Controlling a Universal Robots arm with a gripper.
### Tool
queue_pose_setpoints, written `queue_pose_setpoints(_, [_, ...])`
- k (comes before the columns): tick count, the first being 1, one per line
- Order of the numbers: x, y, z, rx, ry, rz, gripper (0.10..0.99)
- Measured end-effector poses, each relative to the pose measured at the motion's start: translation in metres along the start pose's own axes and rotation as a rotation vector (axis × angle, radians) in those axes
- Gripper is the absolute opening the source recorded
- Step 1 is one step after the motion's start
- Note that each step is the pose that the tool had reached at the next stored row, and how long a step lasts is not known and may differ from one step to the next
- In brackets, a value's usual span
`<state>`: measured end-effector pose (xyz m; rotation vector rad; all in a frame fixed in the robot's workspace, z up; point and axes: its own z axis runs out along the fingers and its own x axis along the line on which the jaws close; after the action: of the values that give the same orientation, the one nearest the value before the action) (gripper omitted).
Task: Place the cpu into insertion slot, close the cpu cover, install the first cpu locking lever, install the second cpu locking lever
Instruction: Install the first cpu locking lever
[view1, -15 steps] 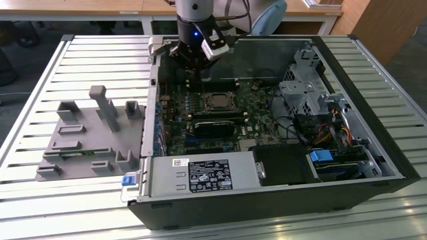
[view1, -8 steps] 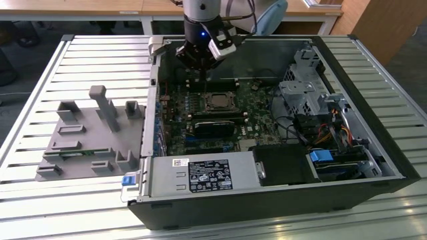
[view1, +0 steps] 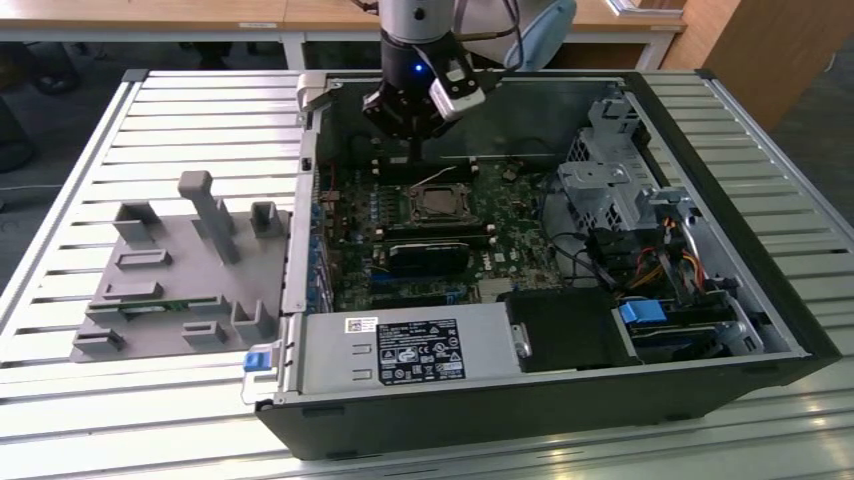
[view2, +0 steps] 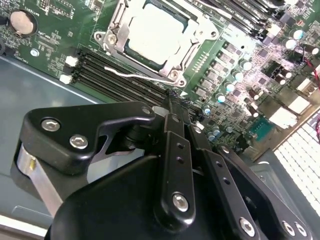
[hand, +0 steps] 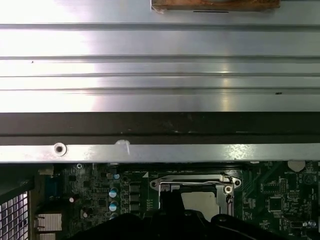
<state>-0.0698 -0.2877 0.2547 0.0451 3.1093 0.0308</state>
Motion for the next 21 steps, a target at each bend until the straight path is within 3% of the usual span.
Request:
queue_pose_setpoints(2, [-0.0011,0.0,0.0007,-0.003,0.0003,0.0,0.106])
queue_pose_setpoints(5, [-0.0021,0.0,0.0023,-0.027,0.0011,0.001,0.106])
queue_pose_setpoints(6, [-0.0025,0.0001,0.0032,-0.031,0.001,0.001,0.106])
queue_pose_setpoints(21, [-0.019,0.0015,0.019,-0.031,0.0014,-0.005,0.106])
